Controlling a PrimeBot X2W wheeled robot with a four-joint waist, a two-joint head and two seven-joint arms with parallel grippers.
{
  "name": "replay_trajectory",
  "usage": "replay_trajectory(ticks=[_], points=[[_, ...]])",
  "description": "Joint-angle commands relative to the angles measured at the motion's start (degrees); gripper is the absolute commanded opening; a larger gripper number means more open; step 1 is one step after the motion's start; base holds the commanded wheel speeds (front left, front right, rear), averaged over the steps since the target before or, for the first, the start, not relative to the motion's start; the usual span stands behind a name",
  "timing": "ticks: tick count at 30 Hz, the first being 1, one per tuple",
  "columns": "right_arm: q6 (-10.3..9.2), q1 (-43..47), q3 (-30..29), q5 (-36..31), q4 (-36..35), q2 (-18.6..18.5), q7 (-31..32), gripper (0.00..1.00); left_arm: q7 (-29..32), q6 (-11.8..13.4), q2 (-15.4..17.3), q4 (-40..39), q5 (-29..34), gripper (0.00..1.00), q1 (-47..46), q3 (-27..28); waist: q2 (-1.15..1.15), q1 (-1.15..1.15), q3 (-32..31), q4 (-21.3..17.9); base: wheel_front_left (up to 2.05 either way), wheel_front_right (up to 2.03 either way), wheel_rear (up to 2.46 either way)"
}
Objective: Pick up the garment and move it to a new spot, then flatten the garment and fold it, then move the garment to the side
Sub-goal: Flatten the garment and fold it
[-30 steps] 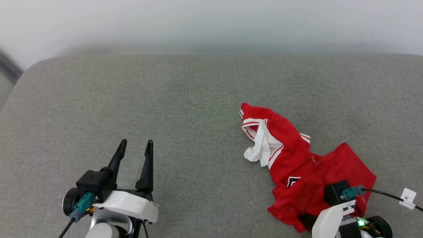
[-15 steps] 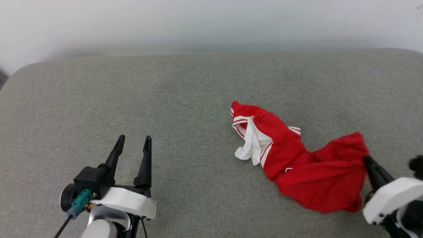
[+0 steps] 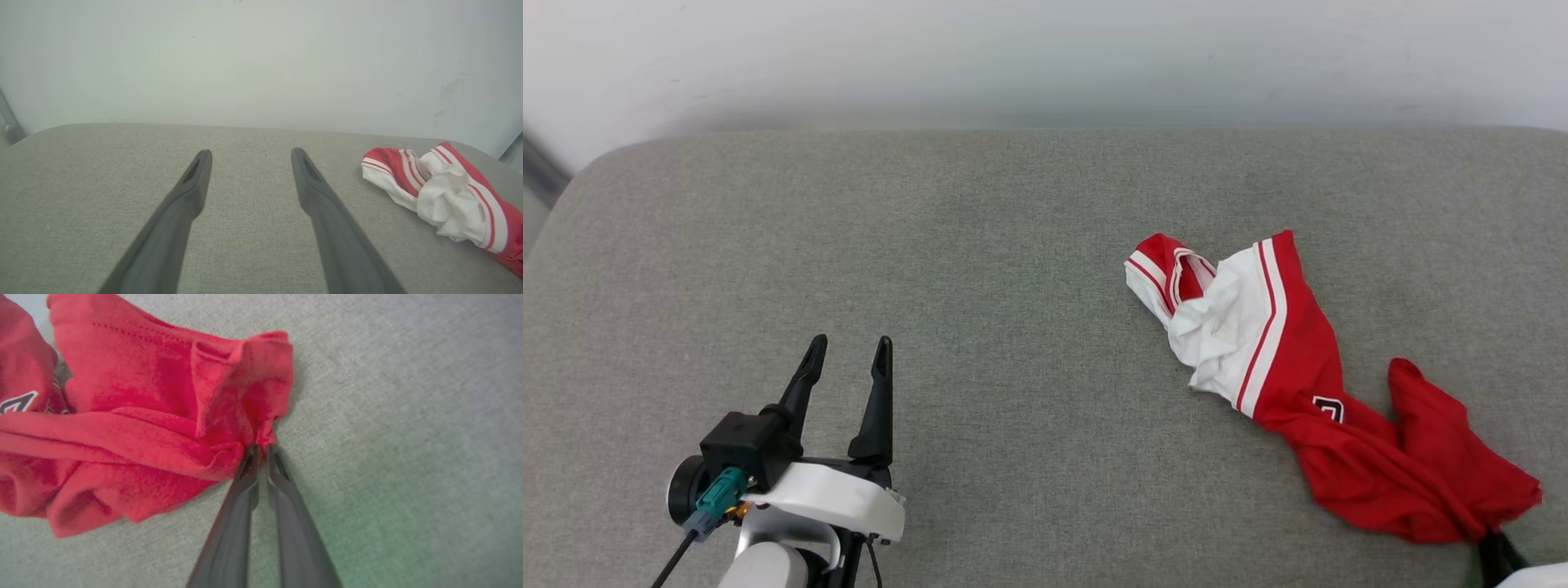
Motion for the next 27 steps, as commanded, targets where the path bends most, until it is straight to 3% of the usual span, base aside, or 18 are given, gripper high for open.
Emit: replay_trajectory(ticks=[1, 7, 11, 19, 27], points=[[-0.05, -1.2, 0.5, 0.3, 0.9, 0.3, -2.2, 1.0, -0.2, 0.3, 0.4, 0.0, -0.1, 1.0, -0.2, 0.2, 0.0, 0.0, -0.1, -0.2, 0.0, 0.0, 0.0], [-0.04, -3.5, 1.2, -3.1, -3.2, 0.2, -15.7, 1.0, -0.2, 0.4, 0.8, 0.0, 0.0, 1.0, 0.1, 0.1, 0.0, 0.0, -1.1, -0.6, 0.0, 0.0, 0.0], [-0.04, -4.4, 2.2, -7.9, -7.1, 0.2, -19.7, 1.0, -0.2, 0.6, 0.9, 0.1, 0.0, 1.0, 0.7, -0.1, 0.0, 0.0, -2.1, -0.9, 0.0, 0.0, 0.0], [-0.04, -2.7, 9.6, -14.8, -15.0, 0.2, -18.0, 1.0, 0.4, 1.2, 1.2, -0.1, 0.0, 1.0, 1.8, -0.6, 0.0, 0.0, -4.2, -1.4, 0.0, 0.0, 0.0], [-0.04, 0.0, 18.8, -15.8, -23.8, 0.2, -13.8, 1.0, 3.1, 0.6, 2.3, -1.1, 1.2, 1.0, 0.5, -2.7, 0.0, 0.0, -5.1, -3.5, 0.0, 0.0, 0.0]])
